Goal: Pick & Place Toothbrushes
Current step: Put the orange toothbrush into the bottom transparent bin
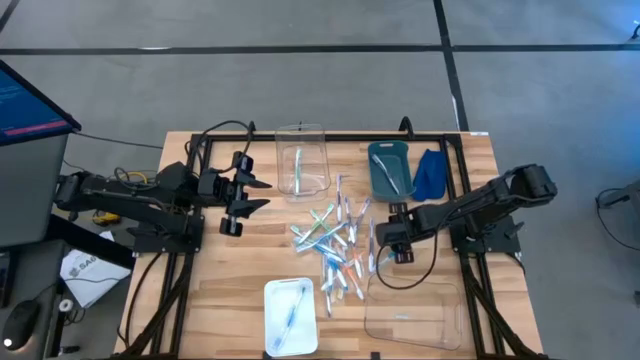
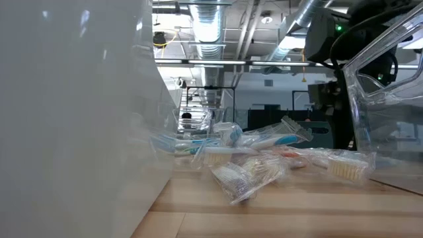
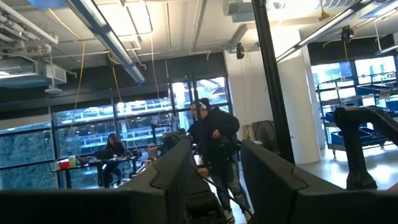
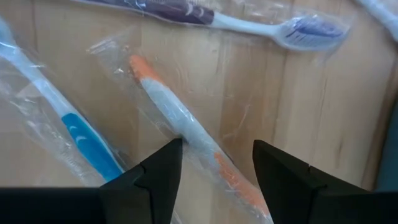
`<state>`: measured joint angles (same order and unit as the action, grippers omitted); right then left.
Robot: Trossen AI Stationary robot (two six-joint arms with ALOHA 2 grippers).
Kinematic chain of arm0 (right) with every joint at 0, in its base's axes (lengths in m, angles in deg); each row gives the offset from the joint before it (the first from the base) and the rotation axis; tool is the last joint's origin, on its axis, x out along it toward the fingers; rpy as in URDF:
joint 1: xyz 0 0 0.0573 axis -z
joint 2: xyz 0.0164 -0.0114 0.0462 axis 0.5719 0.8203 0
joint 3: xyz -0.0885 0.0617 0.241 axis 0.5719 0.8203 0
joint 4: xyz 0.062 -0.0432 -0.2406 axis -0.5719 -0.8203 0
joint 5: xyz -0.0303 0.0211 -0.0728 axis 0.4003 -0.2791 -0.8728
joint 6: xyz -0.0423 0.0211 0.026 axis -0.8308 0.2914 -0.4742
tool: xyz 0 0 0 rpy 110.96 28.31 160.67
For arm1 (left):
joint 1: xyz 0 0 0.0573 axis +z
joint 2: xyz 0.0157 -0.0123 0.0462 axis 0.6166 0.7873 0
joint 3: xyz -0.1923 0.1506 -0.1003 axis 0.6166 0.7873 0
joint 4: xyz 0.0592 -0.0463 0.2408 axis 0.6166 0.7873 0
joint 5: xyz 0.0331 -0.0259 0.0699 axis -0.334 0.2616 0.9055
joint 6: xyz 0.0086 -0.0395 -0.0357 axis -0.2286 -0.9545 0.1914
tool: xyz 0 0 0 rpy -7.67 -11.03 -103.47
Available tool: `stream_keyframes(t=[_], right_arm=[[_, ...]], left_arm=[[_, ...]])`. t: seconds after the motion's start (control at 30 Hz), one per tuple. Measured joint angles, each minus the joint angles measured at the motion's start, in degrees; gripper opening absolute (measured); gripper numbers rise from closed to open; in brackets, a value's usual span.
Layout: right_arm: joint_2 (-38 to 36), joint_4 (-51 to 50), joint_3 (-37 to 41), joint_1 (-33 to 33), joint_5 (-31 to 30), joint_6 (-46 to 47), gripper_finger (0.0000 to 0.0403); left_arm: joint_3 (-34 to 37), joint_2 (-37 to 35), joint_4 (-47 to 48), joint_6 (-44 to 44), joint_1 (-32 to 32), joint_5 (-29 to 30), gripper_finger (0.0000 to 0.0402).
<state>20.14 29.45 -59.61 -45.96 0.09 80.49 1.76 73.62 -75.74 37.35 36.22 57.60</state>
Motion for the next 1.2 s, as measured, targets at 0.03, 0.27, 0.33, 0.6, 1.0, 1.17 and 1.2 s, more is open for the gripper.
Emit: stream_keyframes(t=[0.03,0.27,0.33,0.6,1.0,1.17,1.2], right_arm=[[0.5,0.0,-0.1,0.0,0.0,0.1,0.0192],[1.0,0.0,-0.1,-0.1,-0.2,0.3,0.0192],[0.8,-0.1,-0.1,0.0,-0.2,1.0,0.0192],[0.9,-0.1,0.0,0.0,0.2,3.2,0.0177],[0.9,0.1,0.0,1.7,2.8,3.2,0.0085],[0.9,0.1,0.0,1.9,3.1,3.2,0.0056],[0.9,0.1,0.0,2.0,3.3,3.2,0.0051]], left_arm=[[0.0,0.0,0.0,0.0,0.0,0.0,0.0135],[0.0,0.0,0.0,0.0,0.0,0.0,0.0135],[0.0,0.0,0.0,0.0,0.0,0.0,0.0135],[0.0,0.0,0.0,0.0,0.0,0.0,0.0135],[0.0,0.0,0.0,0.0,0.0,0.0,0.0135],[0.0,0.0,0.0,0.0,0.0,0.0,0.0135],[0.0,0.0,0.0,0.0,0.0,0.0,0.0135]])
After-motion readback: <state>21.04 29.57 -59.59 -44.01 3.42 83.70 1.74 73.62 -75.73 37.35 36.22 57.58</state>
